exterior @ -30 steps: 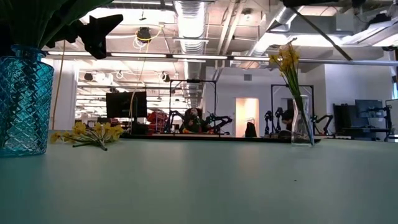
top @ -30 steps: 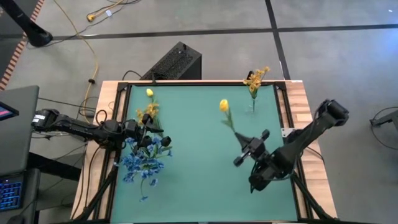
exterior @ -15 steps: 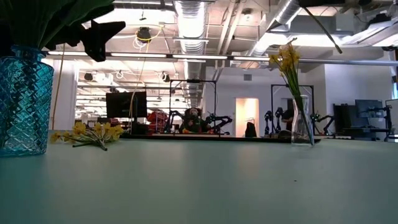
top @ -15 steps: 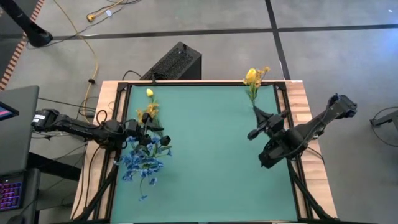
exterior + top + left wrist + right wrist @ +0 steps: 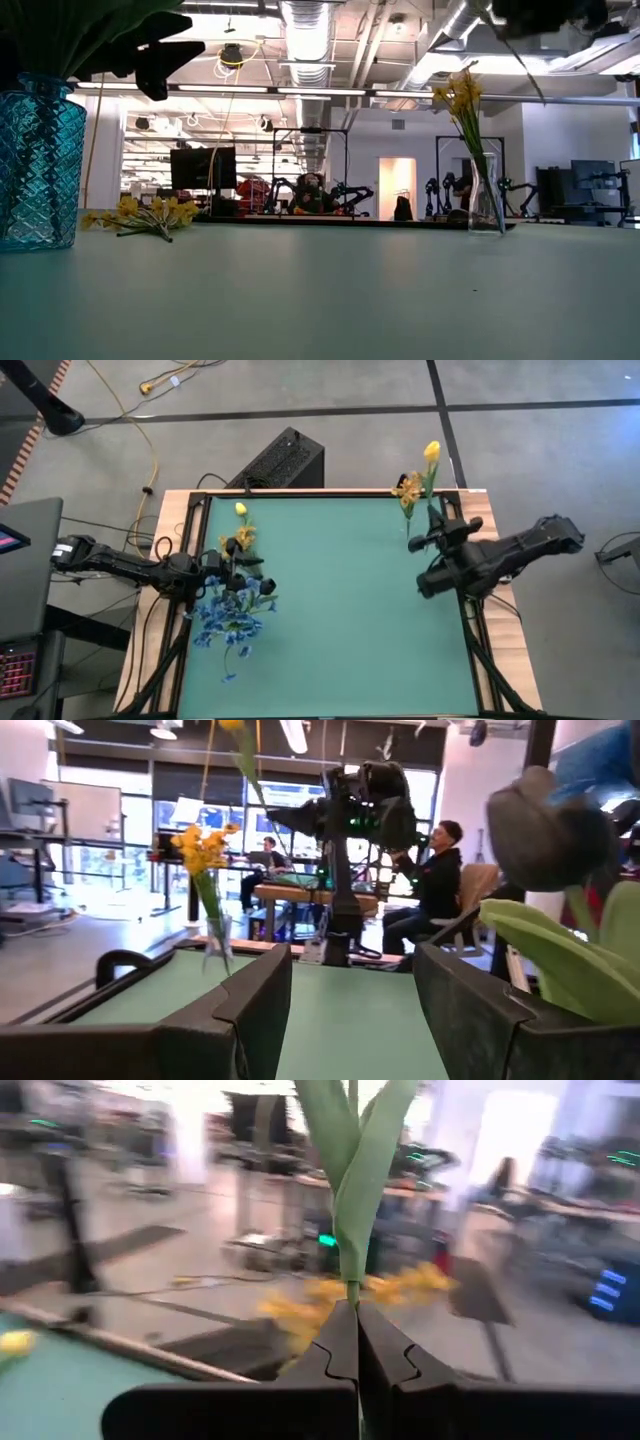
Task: Sort flowers into vase by color
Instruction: Put the bottom yellow flower into the transparent flower vase
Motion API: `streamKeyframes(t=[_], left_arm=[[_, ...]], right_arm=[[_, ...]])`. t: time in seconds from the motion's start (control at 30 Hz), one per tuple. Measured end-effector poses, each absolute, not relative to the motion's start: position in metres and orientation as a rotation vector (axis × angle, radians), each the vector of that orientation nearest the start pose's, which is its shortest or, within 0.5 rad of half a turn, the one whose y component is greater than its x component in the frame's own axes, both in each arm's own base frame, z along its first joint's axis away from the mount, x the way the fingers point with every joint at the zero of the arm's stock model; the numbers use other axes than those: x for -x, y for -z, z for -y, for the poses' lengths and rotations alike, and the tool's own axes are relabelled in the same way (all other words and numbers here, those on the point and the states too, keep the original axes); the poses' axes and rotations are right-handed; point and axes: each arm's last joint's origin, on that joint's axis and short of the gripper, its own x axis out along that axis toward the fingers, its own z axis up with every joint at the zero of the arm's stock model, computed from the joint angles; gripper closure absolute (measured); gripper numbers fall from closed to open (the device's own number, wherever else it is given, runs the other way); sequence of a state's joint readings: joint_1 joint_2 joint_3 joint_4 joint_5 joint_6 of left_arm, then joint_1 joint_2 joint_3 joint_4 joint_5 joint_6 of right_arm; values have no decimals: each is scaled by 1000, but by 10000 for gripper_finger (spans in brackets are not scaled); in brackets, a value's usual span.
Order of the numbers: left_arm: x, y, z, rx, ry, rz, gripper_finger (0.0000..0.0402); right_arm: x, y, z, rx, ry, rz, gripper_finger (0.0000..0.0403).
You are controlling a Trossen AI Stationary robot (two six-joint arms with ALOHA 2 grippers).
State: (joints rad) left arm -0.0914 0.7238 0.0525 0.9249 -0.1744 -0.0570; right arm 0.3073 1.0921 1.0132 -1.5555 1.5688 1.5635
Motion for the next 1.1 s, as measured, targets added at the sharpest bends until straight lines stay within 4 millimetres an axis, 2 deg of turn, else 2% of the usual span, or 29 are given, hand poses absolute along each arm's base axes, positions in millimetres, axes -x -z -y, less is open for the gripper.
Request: streamKeyframes(t=[0.1, 0.2, 0.43, 0.6, 0.8, 1.0, 1.1], left_arm=[[-144, -197, 8, 81, -96, 253, 203], [-144, -197, 7, 81, -104, 252, 203], [-144, -198, 6, 44, -145, 262, 203], [-140, -208, 5, -28, -213, 365, 203], [-138, -213, 5, -56, -201, 411, 203], [-140, -210, 5, -58, -199, 377, 203], [-140, -210, 5, -63, -200, 375, 203]], right_arm=[[-135, -297, 3, 27, 1381, -25, 385], [-121, -290, 13, 0, 1434, -6, 385], [-91, -293, 17, -111, 1441, 96, 385], [-86, -292, 17, -142, 1426, 123, 385], [-84, -289, 21, -87, 1473, -70, 385], [-64, -291, 26, -196, 1485, -151, 385], [-56, -293, 26, -264, 1435, -201, 385]])
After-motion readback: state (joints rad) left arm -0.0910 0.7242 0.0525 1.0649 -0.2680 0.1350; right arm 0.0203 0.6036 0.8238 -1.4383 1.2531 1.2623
